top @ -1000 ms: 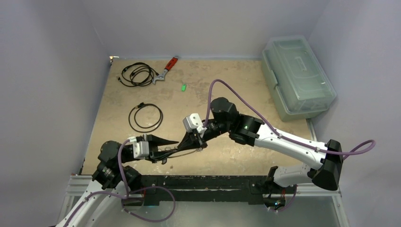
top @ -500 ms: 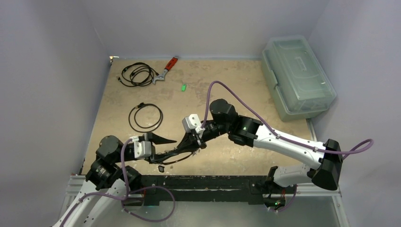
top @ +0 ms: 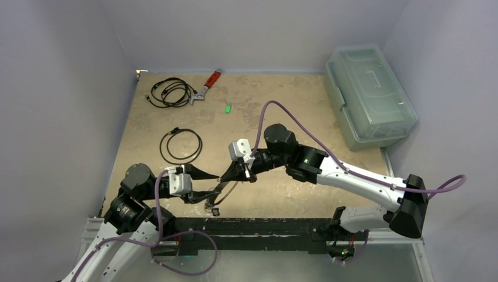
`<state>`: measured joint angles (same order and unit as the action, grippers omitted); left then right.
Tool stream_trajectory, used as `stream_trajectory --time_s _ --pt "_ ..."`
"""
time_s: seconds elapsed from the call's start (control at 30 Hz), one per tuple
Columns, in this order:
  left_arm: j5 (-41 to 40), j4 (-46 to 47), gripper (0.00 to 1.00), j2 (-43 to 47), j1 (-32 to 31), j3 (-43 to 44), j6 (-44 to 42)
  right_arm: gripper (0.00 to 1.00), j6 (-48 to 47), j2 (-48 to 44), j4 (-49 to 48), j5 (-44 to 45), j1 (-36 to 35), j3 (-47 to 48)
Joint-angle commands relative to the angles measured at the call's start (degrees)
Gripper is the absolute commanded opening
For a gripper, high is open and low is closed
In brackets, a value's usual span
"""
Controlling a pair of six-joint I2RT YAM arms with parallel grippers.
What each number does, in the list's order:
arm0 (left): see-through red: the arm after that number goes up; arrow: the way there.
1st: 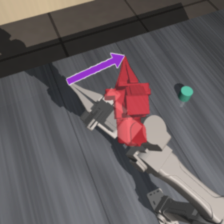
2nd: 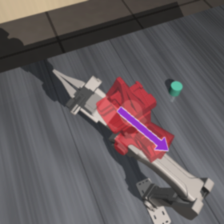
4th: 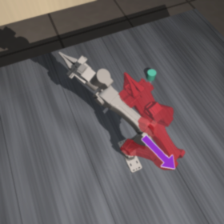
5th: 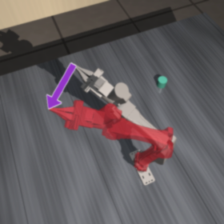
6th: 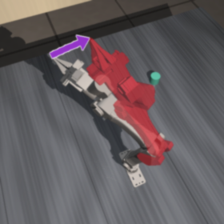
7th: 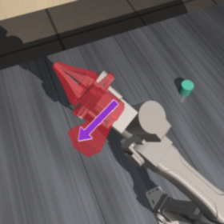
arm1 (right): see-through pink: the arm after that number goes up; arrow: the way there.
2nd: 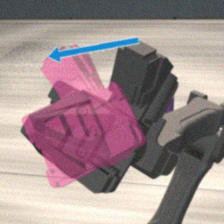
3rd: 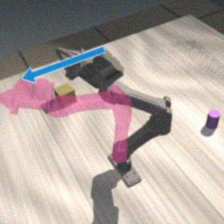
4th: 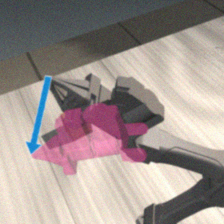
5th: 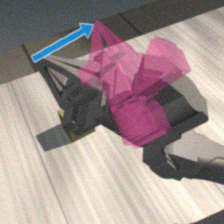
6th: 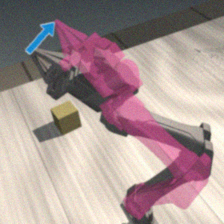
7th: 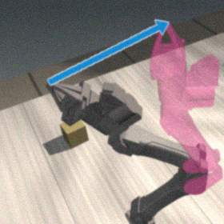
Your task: Put the keys on the keyring
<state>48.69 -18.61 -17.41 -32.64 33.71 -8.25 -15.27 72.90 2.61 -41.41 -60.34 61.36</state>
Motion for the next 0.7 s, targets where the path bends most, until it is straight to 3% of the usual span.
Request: stream_trajectory --time_s 0.0,0.13,0.4,0.67 --pt "-0.2 -1.3 0.42 -1.4 0.1 2.8 -0.6 0.0 1.2 -3.0 -5.0 2.6 0.3 -0.5" --pt "-1.0 -1.3 0.41 -2.5 0.0 3.3 1.2 0.0 1.5 -3.4 -5.2 3.9 0.3 -0.9" --pt "-4.8 -0.5 0.27 -5.3 0.0 3.4 1.4 0.0 1.7 -3.4 -5.8 3.4 0.3 -1.3" --pt "-6.1 0.4 0.26 -5.4 0.0 2.5 1.3 0.0 2.0 -4.5 -6.3 2.9 0.3 -1.7"
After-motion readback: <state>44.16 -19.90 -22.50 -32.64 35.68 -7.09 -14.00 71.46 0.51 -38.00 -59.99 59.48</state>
